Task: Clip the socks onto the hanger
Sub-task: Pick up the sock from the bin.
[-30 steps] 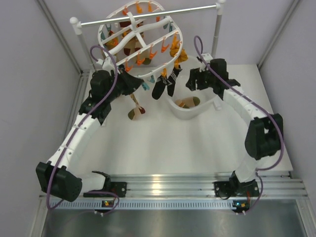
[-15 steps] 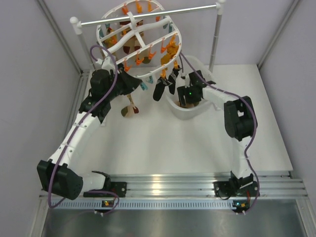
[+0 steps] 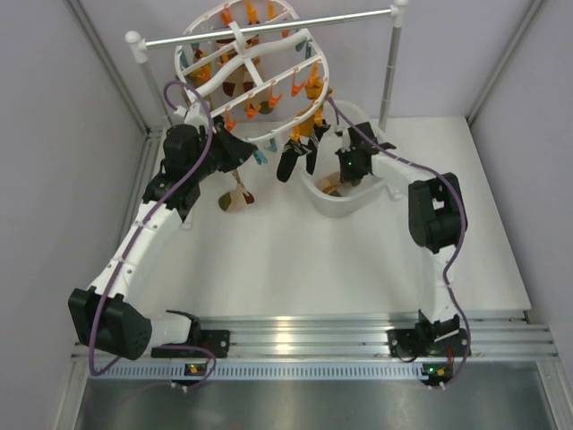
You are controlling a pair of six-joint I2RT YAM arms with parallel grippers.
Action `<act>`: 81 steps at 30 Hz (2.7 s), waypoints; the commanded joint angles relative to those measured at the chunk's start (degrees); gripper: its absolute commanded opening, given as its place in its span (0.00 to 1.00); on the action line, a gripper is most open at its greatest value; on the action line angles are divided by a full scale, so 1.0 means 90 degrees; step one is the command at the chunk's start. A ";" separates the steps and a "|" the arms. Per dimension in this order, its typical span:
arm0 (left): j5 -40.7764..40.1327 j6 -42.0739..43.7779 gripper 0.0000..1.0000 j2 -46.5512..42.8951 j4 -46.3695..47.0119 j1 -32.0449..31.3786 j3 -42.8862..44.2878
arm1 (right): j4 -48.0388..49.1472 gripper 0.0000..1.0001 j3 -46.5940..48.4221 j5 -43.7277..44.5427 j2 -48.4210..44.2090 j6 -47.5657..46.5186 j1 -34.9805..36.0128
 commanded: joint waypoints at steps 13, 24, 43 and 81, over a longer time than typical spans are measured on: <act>-0.0290 -0.0036 0.00 0.0106 0.0720 0.0197 0.0236 | 0.1849 0.00 -0.0225 -0.1317 -0.1779 0.0361 -0.0666; -0.0280 -0.0046 0.00 0.0047 0.0701 0.0237 0.0187 | 0.0834 0.00 -0.0011 0.0146 -0.1233 -0.0808 -0.0636; -0.0309 -0.0075 0.00 0.0115 0.0711 0.0246 0.0177 | -0.0407 0.63 0.0457 -0.2128 -0.0667 -0.1787 -0.0305; -0.0114 -0.0085 0.00 0.0369 0.0740 0.0354 0.0226 | 0.1388 0.00 -0.0595 -0.3241 -0.1407 0.2644 -0.1056</act>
